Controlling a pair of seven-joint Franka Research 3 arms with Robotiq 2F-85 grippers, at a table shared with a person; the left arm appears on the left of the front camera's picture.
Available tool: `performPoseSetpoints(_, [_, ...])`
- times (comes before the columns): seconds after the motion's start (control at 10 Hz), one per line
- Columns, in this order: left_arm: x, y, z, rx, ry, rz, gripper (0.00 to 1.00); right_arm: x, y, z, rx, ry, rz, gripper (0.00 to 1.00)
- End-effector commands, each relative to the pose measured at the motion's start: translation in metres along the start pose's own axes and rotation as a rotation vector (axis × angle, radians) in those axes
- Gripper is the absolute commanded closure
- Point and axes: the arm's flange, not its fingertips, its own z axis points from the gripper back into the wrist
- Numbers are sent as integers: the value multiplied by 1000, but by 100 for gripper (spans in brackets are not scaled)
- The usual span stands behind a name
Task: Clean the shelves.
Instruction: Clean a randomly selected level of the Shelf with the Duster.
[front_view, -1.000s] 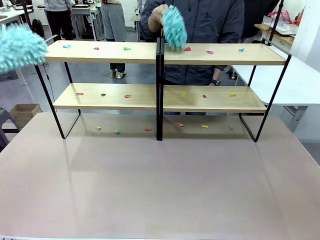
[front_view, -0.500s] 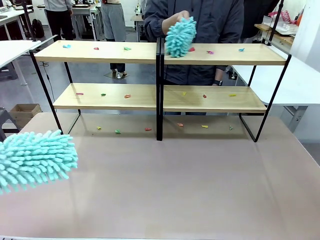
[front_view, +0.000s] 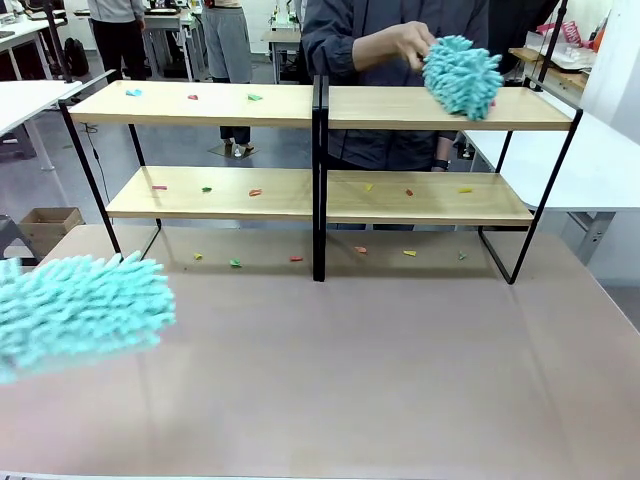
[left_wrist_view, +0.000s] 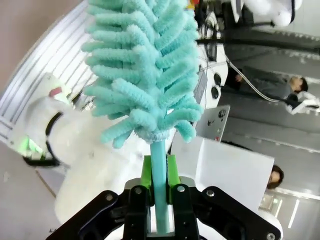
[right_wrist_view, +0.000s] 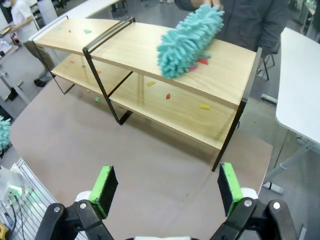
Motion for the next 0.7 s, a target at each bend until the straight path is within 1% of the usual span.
performPoseSetpoints(0.0, [60,3,-38,11,-94,25,87,0,-1,0,3,-2,0,0])
performPoseSetpoints(0.1, [96,1,-48,38,-180,44,87,0,-1,0,3,-2,0,0])
performPoseSetpoints(0.2, [130,1,-59,34,-191,67,87,0,-1,0,3,-2,0,0])
performPoseSetpoints(0.3, [164,5,-69,42,-297,98,87,0,-1,0,3,-2,0,0])
performPoseSetpoints(0.4, [186,10,-68,-2,-419,146,87,0,-1,0,3,-2,0,0])
performPoseSetpoints(0.5, [136,13,-58,32,-227,85,87,0,-1,0,3,-2,0,0])
performPoseSetpoints(0.6, [136,13,-58,32,-227,85,87,0,-1,0,3,-2,0,0])
